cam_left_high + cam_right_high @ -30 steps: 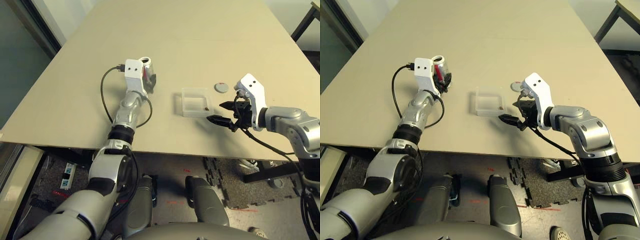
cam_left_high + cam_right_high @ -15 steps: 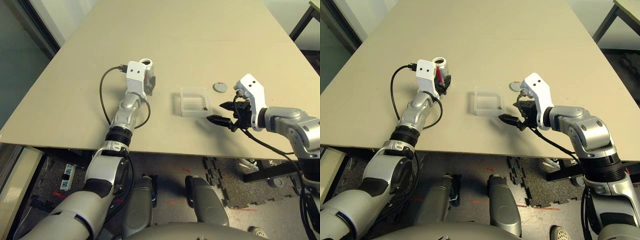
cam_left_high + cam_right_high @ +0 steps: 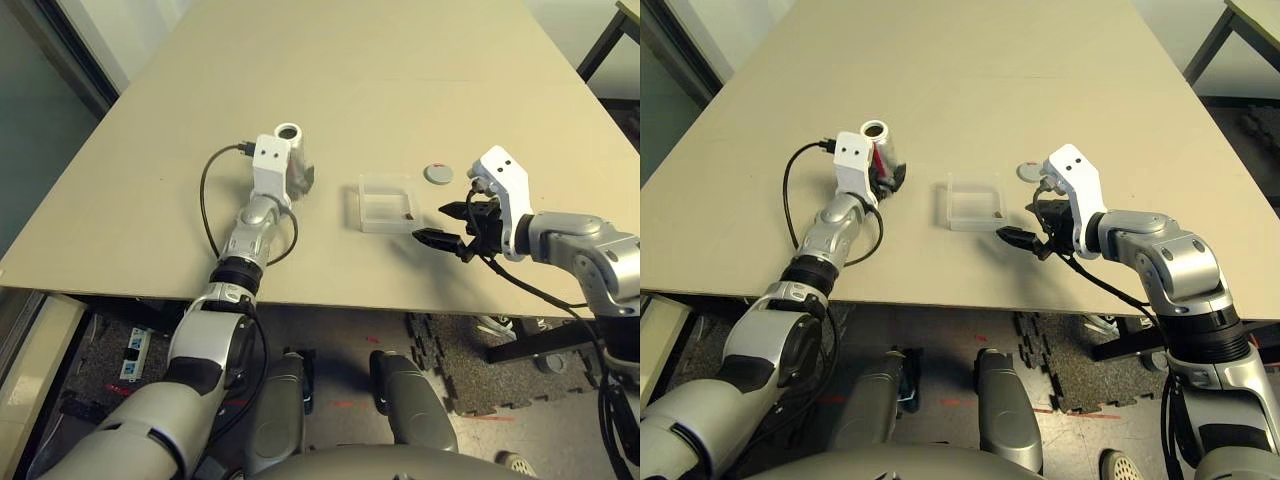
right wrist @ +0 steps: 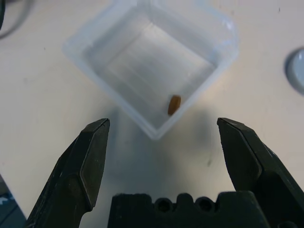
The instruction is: Pour the medicine from the bottle into the box.
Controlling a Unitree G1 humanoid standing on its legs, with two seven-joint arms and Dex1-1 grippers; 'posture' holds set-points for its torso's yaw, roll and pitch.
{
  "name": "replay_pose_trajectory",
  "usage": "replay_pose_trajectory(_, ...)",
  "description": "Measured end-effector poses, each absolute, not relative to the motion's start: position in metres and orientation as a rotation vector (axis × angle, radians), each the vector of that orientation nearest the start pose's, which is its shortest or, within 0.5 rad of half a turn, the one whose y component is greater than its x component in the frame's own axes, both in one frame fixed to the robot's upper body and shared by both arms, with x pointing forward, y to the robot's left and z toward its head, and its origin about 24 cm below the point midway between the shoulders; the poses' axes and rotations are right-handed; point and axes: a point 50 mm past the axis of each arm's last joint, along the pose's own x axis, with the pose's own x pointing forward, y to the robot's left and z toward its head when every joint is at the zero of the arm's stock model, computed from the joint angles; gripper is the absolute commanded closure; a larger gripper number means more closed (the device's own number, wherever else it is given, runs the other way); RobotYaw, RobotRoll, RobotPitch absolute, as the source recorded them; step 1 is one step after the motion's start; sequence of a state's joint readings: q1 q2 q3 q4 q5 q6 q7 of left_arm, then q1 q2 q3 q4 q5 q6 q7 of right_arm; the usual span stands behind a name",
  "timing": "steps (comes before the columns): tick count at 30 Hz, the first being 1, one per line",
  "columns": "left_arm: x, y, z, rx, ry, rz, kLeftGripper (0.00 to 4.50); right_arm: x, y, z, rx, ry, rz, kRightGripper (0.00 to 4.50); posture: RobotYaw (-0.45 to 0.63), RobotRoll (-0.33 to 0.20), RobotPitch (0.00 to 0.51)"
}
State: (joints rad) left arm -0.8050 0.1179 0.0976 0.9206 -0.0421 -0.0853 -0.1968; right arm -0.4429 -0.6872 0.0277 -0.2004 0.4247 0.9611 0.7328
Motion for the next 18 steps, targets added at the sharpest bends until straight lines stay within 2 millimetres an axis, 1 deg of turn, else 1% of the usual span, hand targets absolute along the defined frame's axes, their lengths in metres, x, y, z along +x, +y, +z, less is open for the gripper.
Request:
replay_pose_trajectory(10, 0.386, 0.135, 0.093, 0.047, 0.015, -0.239, 0.03, 0.288, -0.196, 0.149, -0.187, 0.453, 0.766, 0.0, -0.12, 0.0, 0.167)
replay_pose_trajectory(14, 0.376, 0.132, 0.088, 0.019, 0.0, -0.251, 0.03, 0.288, -0.196, 0.149, -0.187, 0.452, 0.768, 0.0, -0.12, 0.0, 0.17)
replay_pose_trajectory(18, 0.359, 0.131, 0.084, -0.001, 0.012, -0.272, 0.03, 0.287, -0.196, 0.148, -0.185, 0.454, 0.766, 0.0, -0.11, 0.0, 0.176)
